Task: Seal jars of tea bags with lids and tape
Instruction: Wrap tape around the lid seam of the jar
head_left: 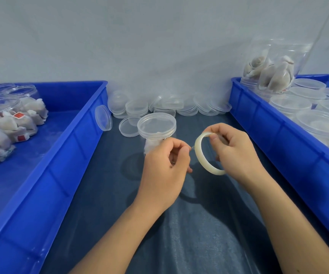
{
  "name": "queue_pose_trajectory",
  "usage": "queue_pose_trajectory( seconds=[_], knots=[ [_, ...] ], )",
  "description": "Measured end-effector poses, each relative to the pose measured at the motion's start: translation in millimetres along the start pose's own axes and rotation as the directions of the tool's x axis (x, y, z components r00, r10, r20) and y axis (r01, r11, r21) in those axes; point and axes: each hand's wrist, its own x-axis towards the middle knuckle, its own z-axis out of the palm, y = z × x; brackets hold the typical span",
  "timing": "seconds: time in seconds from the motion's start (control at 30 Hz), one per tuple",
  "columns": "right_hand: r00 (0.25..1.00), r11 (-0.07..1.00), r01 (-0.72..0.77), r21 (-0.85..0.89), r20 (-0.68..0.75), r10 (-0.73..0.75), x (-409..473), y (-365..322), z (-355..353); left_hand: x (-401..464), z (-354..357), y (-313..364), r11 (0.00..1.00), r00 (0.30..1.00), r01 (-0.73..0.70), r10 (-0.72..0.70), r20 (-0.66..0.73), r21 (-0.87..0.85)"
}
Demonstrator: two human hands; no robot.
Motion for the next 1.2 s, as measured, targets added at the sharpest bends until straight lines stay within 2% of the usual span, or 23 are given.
queue_pose_trajectory(
  seconds=[0.17, 0.27, 0.4, 0.53, 0.7, 0.87, 1.07, 1.2],
  knots=[
    [0.972, 0.976, 0.219, 0.013, -0.092, -0.217, -5, -9, -1, 1, -1, 7, 0.956, 0.983, 0.185, -0.179, 0.048, -0.227],
    [0.952, 0.952, 0.304, 0.027, -0.055, -0.302, -8, -13, 0, 1, 1, 9, 0.95, 0.971, 0.238, -0.224, 0.089, -0.205],
    [0.918, 0.918, 0.396, -0.017, -0.021, -0.396, -10, -13, 3, 1, -1, 8, 0.959, 0.97, 0.243, -0.237, 0.059, -0.143],
    [0.885, 0.88, 0.464, -0.103, 0.01, -0.465, -10, -12, 3, 6, -3, 10, 0.882, 0.925, 0.379, -0.355, 0.136, -0.281],
    [0.842, 0.824, 0.531, -0.196, 0.017, -0.539, -10, -9, 6, 7, -6, 14, 0.798, 0.869, 0.495, -0.45, 0.207, -0.344],
    [0.816, 0.795, 0.565, -0.219, 0.008, -0.578, -10, -8, 6, 6, -7, 16, 0.721, 0.81, 0.587, -0.516, 0.28, -0.367],
    [0.815, 0.788, 0.572, -0.228, 0.052, -0.577, -14, -10, 5, 5, -7, 17, 0.756, 0.83, 0.553, -0.46, 0.316, -0.351],
    [0.805, 0.764, 0.579, -0.286, 0.051, -0.591, -14, -11, 7, 5, -8, 16, 0.725, 0.801, 0.598, -0.519, 0.299, -0.342]
  ],
)
